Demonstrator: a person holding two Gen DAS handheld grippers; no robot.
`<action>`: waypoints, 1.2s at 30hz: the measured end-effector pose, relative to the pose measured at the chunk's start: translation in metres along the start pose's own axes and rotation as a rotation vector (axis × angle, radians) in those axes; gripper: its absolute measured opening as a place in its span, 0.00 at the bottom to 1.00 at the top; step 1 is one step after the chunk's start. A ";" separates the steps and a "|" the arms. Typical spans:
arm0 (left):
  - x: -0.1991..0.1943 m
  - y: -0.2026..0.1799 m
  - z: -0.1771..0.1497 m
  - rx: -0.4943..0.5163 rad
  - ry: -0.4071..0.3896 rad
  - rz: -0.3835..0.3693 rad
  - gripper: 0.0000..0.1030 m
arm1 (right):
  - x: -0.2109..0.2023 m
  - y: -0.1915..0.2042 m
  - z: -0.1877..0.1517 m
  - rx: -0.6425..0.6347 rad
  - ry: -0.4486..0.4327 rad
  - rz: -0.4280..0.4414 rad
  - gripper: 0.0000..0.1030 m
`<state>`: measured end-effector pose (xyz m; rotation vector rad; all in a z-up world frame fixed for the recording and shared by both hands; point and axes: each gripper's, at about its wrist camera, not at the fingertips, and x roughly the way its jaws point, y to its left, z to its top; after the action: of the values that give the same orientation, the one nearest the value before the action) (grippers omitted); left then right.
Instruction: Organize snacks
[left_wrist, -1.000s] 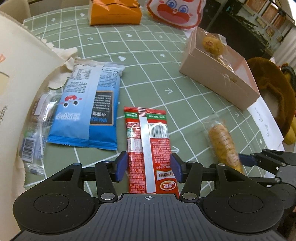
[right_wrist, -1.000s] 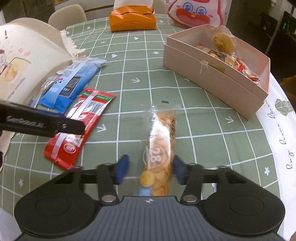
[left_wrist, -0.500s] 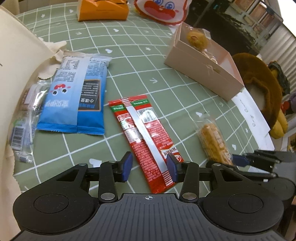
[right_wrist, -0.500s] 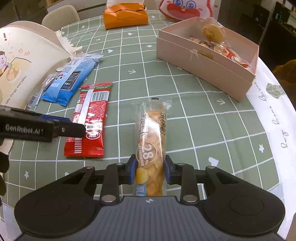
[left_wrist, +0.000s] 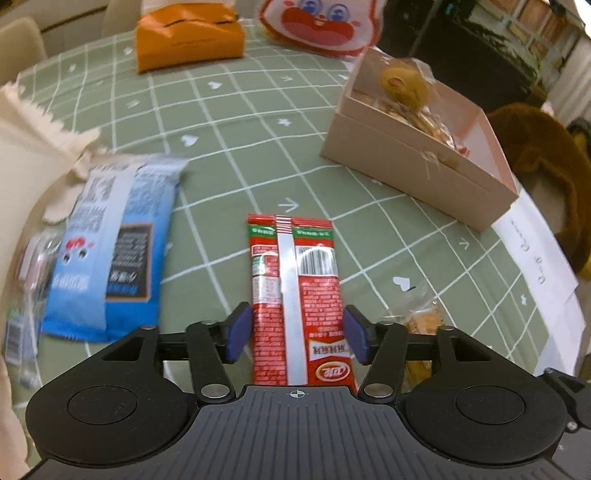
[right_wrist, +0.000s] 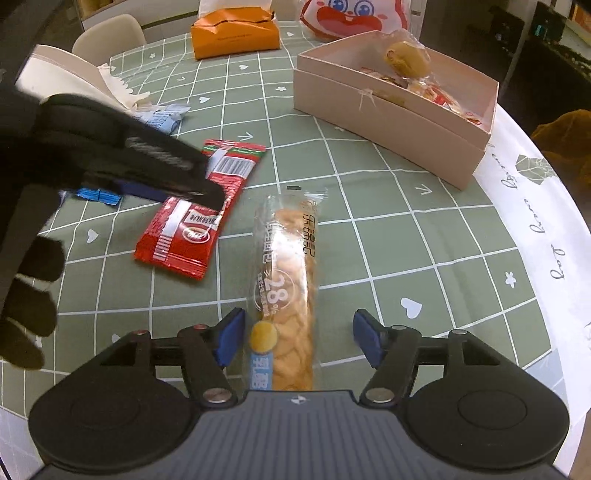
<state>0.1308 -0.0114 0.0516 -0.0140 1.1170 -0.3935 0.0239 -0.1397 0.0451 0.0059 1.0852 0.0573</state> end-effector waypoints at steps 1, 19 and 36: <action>0.002 -0.003 0.001 0.010 0.000 0.009 0.63 | -0.001 0.000 -0.001 -0.001 -0.002 0.001 0.63; -0.005 -0.011 -0.012 0.096 0.010 0.045 0.53 | -0.003 -0.013 -0.004 -0.021 -0.032 0.012 0.52; -0.018 -0.003 -0.025 0.071 0.059 0.013 0.52 | 0.001 -0.002 0.014 -0.080 0.024 0.067 0.28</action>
<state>0.1013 -0.0038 0.0563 0.0674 1.1602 -0.4237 0.0368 -0.1415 0.0508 -0.0300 1.1061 0.1615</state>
